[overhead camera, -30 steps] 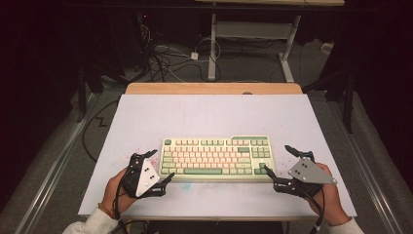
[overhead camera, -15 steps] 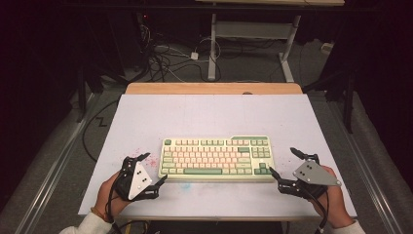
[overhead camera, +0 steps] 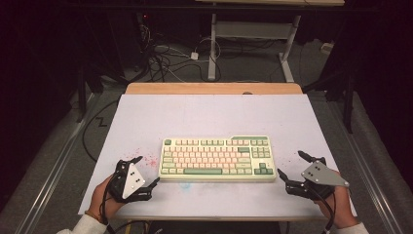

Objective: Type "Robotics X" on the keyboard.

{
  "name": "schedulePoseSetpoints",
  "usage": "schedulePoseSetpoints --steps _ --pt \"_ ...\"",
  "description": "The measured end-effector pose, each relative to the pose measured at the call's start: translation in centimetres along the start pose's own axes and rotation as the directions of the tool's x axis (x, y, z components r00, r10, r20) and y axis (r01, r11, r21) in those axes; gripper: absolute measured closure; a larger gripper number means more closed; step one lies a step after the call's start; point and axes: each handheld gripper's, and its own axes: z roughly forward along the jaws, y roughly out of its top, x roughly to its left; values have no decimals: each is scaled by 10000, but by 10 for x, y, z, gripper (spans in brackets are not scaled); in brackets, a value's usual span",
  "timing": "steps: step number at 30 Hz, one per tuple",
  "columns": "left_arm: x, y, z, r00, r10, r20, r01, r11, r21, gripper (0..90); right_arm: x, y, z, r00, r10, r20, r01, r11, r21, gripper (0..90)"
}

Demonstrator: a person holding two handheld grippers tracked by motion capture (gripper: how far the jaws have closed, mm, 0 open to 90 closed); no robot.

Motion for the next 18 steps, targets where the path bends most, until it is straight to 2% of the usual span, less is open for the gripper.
schedulePoseSetpoints --steps 5,13,18 --pt "2 -11 2 9996 -264 73 262 9994 222 147 -6 -13 -1 9997 251 -21 -251 9997 79 170" --pt "0 -20 0 9994 -319 137 312 9986 436 146 -10 -31 -5 9985 537 -101 -535 9983 215 170" --pt "-1 -22 0 9994 -303 159 293 9978 602 146 -7 -33 -2 9984 528 -210 -522 9982 310 170"
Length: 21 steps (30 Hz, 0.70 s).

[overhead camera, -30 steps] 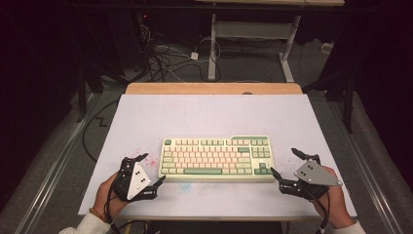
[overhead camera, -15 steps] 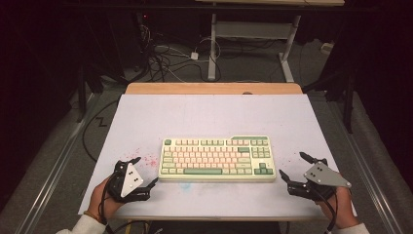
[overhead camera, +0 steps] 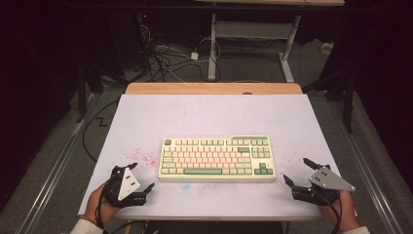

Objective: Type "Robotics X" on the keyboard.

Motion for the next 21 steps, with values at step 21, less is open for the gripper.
schedulePoseSetpoints --steps 21 --pt "-2 1 -3 9998 134 132 -131 9997 -211 146 9 7 -4 9994 -348 -19 347 9992 -221 170"
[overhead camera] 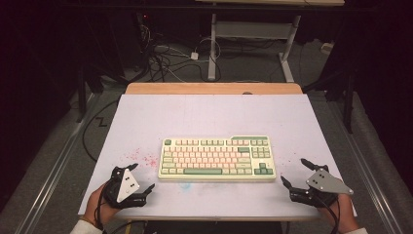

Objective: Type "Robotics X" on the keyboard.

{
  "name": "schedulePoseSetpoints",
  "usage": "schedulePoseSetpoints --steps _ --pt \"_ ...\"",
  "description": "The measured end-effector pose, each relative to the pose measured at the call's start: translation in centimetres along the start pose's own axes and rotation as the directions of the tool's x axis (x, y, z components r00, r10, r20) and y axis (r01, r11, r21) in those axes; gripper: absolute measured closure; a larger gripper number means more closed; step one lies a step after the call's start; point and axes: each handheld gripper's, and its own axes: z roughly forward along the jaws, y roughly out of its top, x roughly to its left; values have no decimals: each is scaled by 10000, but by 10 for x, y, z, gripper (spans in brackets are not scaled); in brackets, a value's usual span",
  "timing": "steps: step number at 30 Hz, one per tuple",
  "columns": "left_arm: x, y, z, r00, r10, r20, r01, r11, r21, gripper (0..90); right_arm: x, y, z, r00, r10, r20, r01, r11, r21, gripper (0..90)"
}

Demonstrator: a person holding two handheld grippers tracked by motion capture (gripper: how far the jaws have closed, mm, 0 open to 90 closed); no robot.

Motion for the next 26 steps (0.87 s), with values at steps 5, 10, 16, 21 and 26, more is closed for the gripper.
schedulePoseSetpoints --steps 5,10,16,21,26 --pt "-1 1 1 10000 65 22 -65 10000 41 146 0 0 -1 10000 -16 29 16 10000 -5 170" --pt "-1 1 1 10000 79 40 -79 10000 44 146 1 0 -1 10000 -25 8 25 10000 13 170" --pt "-1 2 2 10000 35 61 -35 10000 4 146 0 0 0 10000 -28 5 28 10000 19 169" --pt "-1 4 3 10000 52 77 -52 10000 -6 146 0 -2 0 10000 -60 -14 60 10000 72 169" --pt "0 6 6 9999 109 92 -109 9999 47 146 -1 -3 0 10000 -11 -14 11 9999 115 166"
